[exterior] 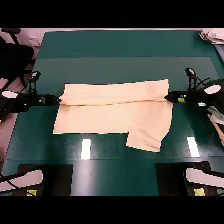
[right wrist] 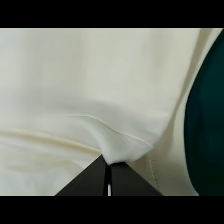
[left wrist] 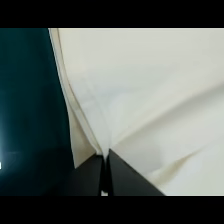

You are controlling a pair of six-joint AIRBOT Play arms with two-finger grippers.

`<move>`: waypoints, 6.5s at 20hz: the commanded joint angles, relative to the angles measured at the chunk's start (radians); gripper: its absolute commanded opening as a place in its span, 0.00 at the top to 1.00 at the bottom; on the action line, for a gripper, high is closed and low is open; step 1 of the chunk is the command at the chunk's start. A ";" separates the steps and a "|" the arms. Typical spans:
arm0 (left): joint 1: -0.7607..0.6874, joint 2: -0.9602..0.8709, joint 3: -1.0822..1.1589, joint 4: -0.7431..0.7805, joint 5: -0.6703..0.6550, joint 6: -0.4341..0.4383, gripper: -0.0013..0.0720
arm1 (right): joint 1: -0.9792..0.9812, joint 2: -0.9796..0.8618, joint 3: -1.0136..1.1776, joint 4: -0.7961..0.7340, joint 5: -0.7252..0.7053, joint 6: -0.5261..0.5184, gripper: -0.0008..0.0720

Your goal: Fold the shirts.

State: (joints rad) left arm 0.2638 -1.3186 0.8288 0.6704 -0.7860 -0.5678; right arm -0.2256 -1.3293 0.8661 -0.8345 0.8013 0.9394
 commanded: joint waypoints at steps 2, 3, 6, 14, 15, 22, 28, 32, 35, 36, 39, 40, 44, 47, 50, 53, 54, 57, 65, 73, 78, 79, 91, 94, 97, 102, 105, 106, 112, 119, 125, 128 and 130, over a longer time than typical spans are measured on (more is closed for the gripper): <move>0.000 0.000 -0.001 0.002 -0.011 -0.001 0.95 | 0.000 -0.030 -0.002 -0.003 0.011 0.006 0.96; 0.000 0.000 -0.001 -0.001 -0.011 -0.002 0.95 | 0.000 -0.029 -0.001 -0.004 0.011 0.010 0.96; 0.000 0.000 -0.001 -0.008 -0.038 -0.001 0.95 | 0.000 -0.029 -0.001 -0.004 0.020 0.010 0.96; 0.000 0.000 0.019 -0.122 -0.057 0.000 0.95 | 0.000 -0.029 0.043 -0.003 0.032 0.010 0.96; 0.000 0.000 0.033 -0.153 -0.035 0.000 0.95 | 0.000 -0.029 0.069 -0.003 0.032 0.010 0.96; -0.001 -0.001 0.066 -0.229 0.067 0.057 0.95 | 0.000 -0.030 0.110 -0.005 -0.030 0.010 0.96; 0.000 -0.061 0.056 -0.134 0.012 0.066 0.95 | 0.000 -0.030 -0.030 -0.004 -0.123 0.009 0.96; 0.000 -0.109 0.027 -0.135 -0.019 0.063 0.95 | 0.000 -0.037 -0.043 -0.003 -0.129 0.010 0.96; 0.000 -0.111 0.022 -0.137 -0.030 0.063 0.95 | 0.000 -0.038 -0.043 0.005 -0.118 0.010 0.96; 0.000 -0.111 0.022 -0.139 -0.030 0.063 0.95 | 0.000 -0.038 -0.043 0.004 -0.115 0.010 0.96; 0.000 -0.109 0.023 -0.140 -0.047 0.062 0.36 | 0.000 -0.031 -0.042 0.003 -0.082 0.010 0.94; 0.000 -0.105 0.025 -0.138 -0.057 0.052 0.22 | 0.000 -0.019 -0.042 0.004 -0.075 0.010 0.64; 0.017 -0.056 0.055 -0.129 -0.133 0.010 0.23 | -0.011 0.081 -0.042 -0.013 -0.064 0.011 0.22; 0.096 0.043 0.054 -0.119 -0.216 -0.030 0.23 | -0.076 0.182 -0.043 -0.014 0.023 0.034 0.22; 0.172 0.163 0.053 0.072 -0.329 -0.169 0.23 | -0.194 0.285 -0.043 -0.014 0.203 0.117 0.22; 0.173 0.293 0.015 0.332 -0.382 -0.380 0.23 | -0.325 0.373 -0.056 -0.014 0.430 0.180 0.22; 0.173 0.322 -0.006 0.329 -0.415 -0.401 0.23 | -0.362 0.406 -0.078 -0.014 0.465 0.189 0.22; 0.172 0.341 -0.079 0.321 -0.518 -0.488 0.23 | -0.416 0.502 -0.184 -0.014 0.472 0.231 0.22; 0.172 0.338 -0.293 0.399 -0.418 -0.636 0.23 | -0.420 0.601 -0.367 -0.010 0.463 0.265 0.22; 0.172 0.280 -0.315 0.272 -0.349 -0.593 0.23 | -0.420 0.504 -0.249 0.004 0.470 0.264 0.23; 0.172 0.207 -0.315 0.238 -0.324 -0.576 0.27 | -0.420 0.480 -0.212 0.004 0.483 0.264 0.24; 0.172 0.203 -0.315 0.237 -0.325 -0.577 0.27 | -0.420 0.490 -0.212 0.003 0.480 0.264 0.24; 0.172 0.203 -0.314 0.206 -0.343 -0.546 0.95 | -0.420 0.435 -0.261 -0.101 0.713 0.426 0.24; 0.172 0.203 -0.314 0.190 -0.344 -0.544 0.95 | -0.420 0.423 -0.370 -0.101 0.709 0.433 0.24; 0.172 0.203 -0.314 0.181 -0.346 -0.538 0.95 | -0.420 0.475 -0.461 -0.102 0.638 0.442 0.24; 0.172 0.203 -0.314 0.180 -0.349 -0.538 0.95 | -0.419 0.569 -0.525 -0.134 0.595 0.534 0.24; 0.172 0.203 -0.314 0.177 -0.347 -0.537 0.95 | -0.418 0.507 -0.541 -0.103 0.589 0.527 0.24; 0.172 0.203 -0.314 0.177 -0.348 -0.536 0.95 | -0.418 0.485 -0.541 -0.081 0.578 0.515 0.24; 0.172 0.203 -0.314 0.166 -0.348 -0.531 0.95 | -0.417 0.414 -0.541 -0.074 0.480 0.473 0.24; 0.172 0.203 -0.314 0.163 -0.349 -0.531 0.95 | -0.261 0.415 -0.542 -0.047 0.370 0.437 0.30; 0.172 0.203 -0.314 0.159 -0.359 -0.531 0.95 | -0.042 0.415 -0.541 -0.047 0.298 0.554 0.61; 0.172 0.203 -0.312 0.155 -0.367 -0.523 0.95 | -0.011 0.415 -0.541 -0.044 0.306 0.563 0.96; 0.172 0.203 -0.294 0.135 -0.397 -0.509 0.95 | -0.007 0.416 -0.539 -0.006 0.311 0.562 0.96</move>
State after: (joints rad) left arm 0.4355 -1.1164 0.5209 0.8253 -1.1545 -1.0920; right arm -0.2611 -0.9165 0.3233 -0.8810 1.1084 1.4849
